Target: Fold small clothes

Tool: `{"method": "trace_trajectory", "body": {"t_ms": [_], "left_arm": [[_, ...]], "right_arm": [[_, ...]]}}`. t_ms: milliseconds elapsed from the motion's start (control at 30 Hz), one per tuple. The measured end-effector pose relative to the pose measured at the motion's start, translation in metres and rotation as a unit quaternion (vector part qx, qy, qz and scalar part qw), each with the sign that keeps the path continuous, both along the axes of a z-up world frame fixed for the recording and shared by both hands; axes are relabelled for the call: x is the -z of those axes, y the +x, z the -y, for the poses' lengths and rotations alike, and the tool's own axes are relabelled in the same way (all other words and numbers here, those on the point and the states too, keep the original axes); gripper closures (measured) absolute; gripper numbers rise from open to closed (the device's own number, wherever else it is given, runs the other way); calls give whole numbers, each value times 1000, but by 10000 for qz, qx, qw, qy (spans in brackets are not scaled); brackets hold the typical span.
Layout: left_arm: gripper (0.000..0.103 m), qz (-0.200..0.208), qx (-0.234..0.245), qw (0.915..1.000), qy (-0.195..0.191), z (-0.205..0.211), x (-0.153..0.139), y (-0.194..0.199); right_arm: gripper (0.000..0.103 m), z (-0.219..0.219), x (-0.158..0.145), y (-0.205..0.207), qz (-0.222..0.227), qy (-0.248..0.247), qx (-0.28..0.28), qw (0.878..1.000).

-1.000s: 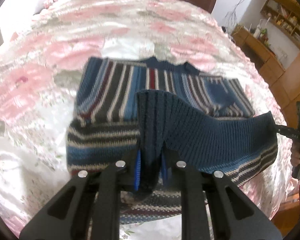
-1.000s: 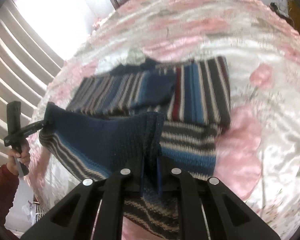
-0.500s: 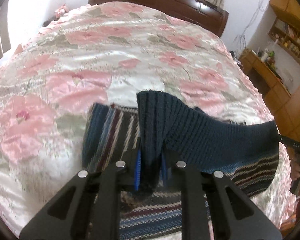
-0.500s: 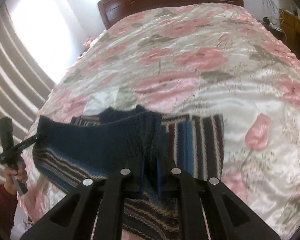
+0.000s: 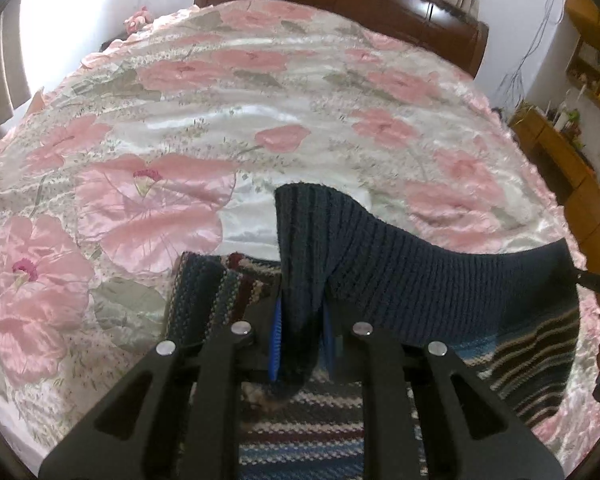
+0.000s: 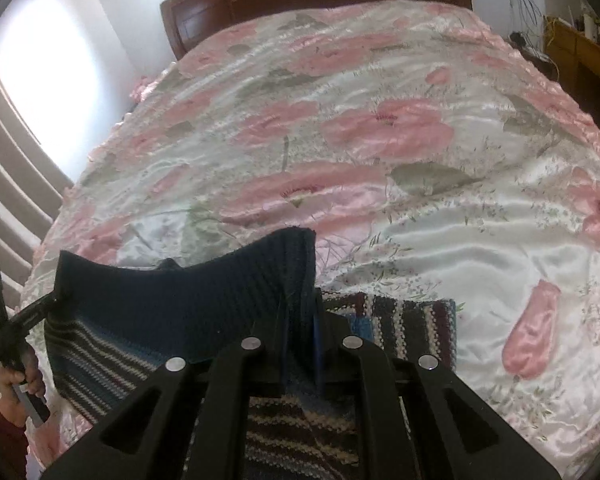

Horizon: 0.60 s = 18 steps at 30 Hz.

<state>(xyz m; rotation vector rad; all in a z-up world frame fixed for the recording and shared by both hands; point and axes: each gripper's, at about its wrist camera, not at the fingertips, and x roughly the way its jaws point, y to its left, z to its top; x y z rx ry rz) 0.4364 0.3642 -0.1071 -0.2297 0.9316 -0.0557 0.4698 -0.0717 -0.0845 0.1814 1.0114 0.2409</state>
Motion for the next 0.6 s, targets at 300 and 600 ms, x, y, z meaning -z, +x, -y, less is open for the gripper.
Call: {"method": "trace_trajectory", "body": {"t_ms": [300,600], "left_arm": [[83,-550,8,9975,433,6,47,24],[74,-685,-66,9947,768,8,79,28]], "right_arm": [[93,-4,52,19,-458,-276,186,9984],[86,4,87,21,-634,-293,349,9969]]}}
